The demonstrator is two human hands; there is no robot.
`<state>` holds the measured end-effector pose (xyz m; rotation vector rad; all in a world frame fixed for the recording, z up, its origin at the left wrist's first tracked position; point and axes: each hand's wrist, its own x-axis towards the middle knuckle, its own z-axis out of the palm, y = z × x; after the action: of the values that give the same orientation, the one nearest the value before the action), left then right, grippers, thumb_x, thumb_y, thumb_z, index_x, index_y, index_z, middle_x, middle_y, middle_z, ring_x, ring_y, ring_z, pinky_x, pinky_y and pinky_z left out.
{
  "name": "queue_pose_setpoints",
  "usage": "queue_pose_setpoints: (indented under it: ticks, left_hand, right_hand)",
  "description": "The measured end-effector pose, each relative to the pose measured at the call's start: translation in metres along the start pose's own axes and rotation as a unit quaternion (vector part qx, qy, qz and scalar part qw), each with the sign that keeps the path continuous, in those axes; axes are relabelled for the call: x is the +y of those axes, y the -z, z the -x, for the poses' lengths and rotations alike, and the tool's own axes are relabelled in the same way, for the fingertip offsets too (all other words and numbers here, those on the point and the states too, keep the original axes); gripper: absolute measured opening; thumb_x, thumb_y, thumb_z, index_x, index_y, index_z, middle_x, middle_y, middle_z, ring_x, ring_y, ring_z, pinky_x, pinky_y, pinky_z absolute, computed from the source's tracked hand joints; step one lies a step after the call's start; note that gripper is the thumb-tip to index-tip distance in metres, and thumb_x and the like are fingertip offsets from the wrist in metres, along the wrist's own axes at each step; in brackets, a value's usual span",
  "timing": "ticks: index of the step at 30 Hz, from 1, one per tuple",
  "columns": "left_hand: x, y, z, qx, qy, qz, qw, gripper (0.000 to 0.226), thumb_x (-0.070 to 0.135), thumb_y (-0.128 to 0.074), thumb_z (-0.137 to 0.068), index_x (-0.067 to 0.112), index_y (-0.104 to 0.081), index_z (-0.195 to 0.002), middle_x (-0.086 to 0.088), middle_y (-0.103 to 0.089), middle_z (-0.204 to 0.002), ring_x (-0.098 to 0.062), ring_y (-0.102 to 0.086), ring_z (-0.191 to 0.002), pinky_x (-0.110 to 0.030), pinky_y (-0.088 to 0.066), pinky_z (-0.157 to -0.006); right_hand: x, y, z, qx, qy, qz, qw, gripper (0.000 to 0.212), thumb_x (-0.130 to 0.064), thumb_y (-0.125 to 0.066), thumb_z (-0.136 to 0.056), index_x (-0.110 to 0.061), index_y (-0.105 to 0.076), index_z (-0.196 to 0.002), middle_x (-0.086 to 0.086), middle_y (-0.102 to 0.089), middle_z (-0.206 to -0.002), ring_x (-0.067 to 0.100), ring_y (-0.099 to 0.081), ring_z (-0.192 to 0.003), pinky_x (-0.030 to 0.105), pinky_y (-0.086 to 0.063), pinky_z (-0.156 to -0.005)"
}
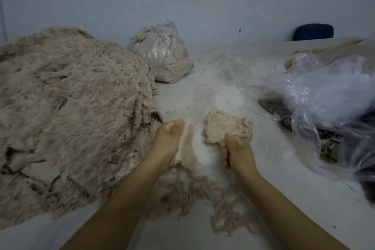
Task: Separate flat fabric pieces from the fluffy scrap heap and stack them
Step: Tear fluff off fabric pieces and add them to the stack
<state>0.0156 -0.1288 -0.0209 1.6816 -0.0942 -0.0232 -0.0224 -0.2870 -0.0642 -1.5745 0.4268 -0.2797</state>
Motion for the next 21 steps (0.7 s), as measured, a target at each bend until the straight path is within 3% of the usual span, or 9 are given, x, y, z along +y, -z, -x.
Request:
queue_pose_setpoints:
  ticks: [2,4,6,8,11,13,15,18,21]
  left_hand:
    - [0.003,-0.007,-0.001,-0.016,-0.022,-0.028,0.999,0.029,0.025,-0.041,-0.101,0.007,-0.058,-0.086,-0.010,-0.053,-0.077,-0.011,-0.048,-0.063,-0.015,-0.039,-0.052]
    - [0.004,-0.016,-0.001,-0.045,-0.014,0.000,0.999,0.033,0.026,-0.042,-0.101,0.003,-0.061,-0.086,-0.011,-0.061,-0.078,-0.013,-0.055,-0.067,-0.020,-0.047,-0.062]
    - [0.006,-0.021,-0.006,-0.067,0.013,0.053,0.996,0.031,0.026,-0.044,-0.100,0.002,-0.064,-0.093,-0.014,-0.068,-0.086,-0.019,-0.062,-0.076,-0.034,-0.052,-0.075]
    - [0.005,-0.023,-0.015,-0.063,0.014,0.073,0.995,0.029,0.025,-0.045,-0.099,0.009,-0.065,-0.087,-0.006,-0.068,-0.079,-0.015,-0.062,-0.073,-0.033,-0.052,-0.071]
    - [0.002,-0.030,-0.031,-0.007,-0.037,-0.019,0.999,0.032,0.025,-0.044,-0.100,0.013,-0.056,-0.072,0.001,-0.057,-0.067,-0.009,-0.052,-0.061,-0.021,-0.044,-0.058]
    - [-0.001,-0.036,-0.043,0.025,-0.073,-0.082,0.994,0.035,0.024,-0.043,-0.100,0.012,-0.050,-0.068,0.001,-0.050,-0.064,-0.009,-0.044,-0.058,-0.024,-0.037,-0.055]
    - [-0.003,-0.047,-0.056,0.040,-0.083,-0.114,0.989,0.037,0.025,-0.044,-0.099,0.015,-0.044,-0.064,0.004,-0.046,-0.061,-0.008,-0.041,-0.057,-0.025,-0.032,-0.052]
    - [-0.007,-0.065,-0.074,0.037,-0.075,-0.174,0.981,0.040,0.031,-0.041,-0.100,0.017,-0.041,-0.063,0.003,-0.045,-0.062,-0.011,-0.041,-0.057,-0.031,-0.023,-0.053]
    - [-0.016,-0.082,-0.086,0.034,-0.058,-0.227,0.972,0.043,0.036,-0.040,-0.100,0.018,-0.035,-0.062,0.002,-0.042,-0.060,-0.015,-0.039,-0.056,-0.033,-0.017,-0.053]
  right_hand:
    - [-0.001,-0.013,0.006,-0.097,-0.072,-0.083,0.989,0.044,-0.050,-0.041,-0.097,-0.012,-0.063,-0.091,0.006,-0.062,-0.082,0.015,-0.062,-0.070,0.029,-0.052,-0.059]
    - [-0.006,-0.021,0.009,-0.199,-0.146,-0.153,0.957,0.061,-0.062,-0.048,-0.085,-0.010,-0.062,-0.113,0.011,-0.065,-0.111,0.023,-0.065,-0.099,0.033,-0.056,-0.078]
    - [-0.012,-0.019,0.011,-0.274,-0.175,-0.247,0.913,0.060,-0.054,-0.054,-0.086,-0.005,-0.062,-0.120,0.018,-0.065,-0.120,0.030,-0.064,-0.110,0.038,-0.055,-0.087]
    - [-0.015,-0.014,0.009,-0.278,-0.172,-0.318,0.890,0.045,-0.035,-0.062,-0.087,0.000,-0.066,-0.114,0.024,-0.065,-0.116,0.034,-0.066,-0.105,0.039,-0.057,-0.081]
    - [-0.016,-0.008,-0.004,-0.175,-0.100,-0.335,0.921,0.032,-0.023,-0.066,-0.084,0.003,-0.070,-0.101,0.021,-0.071,-0.101,0.029,-0.070,-0.088,0.033,-0.059,-0.067]
    - [-0.020,-0.002,-0.019,-0.058,-0.030,-0.230,0.971,0.020,-0.023,-0.069,-0.085,-0.003,-0.069,-0.086,0.011,-0.072,-0.082,0.023,-0.067,-0.076,0.029,-0.056,-0.064]
    - [-0.028,0.005,-0.040,0.033,0.029,-0.082,0.996,0.022,-0.026,-0.072,-0.084,-0.012,-0.067,-0.067,0.001,-0.065,-0.064,0.016,-0.059,-0.064,0.026,-0.048,-0.060]
    - [-0.036,0.018,-0.071,0.107,0.088,0.079,0.987,0.028,-0.039,-0.073,-0.080,-0.020,-0.067,-0.061,-0.010,-0.063,-0.059,0.009,-0.057,-0.061,0.025,-0.044,-0.063]
    - [-0.030,0.029,-0.092,0.146,0.091,0.213,0.962,0.035,-0.053,-0.067,-0.080,-0.023,-0.066,-0.061,-0.008,-0.065,-0.063,0.015,-0.060,-0.067,0.028,-0.039,-0.061]
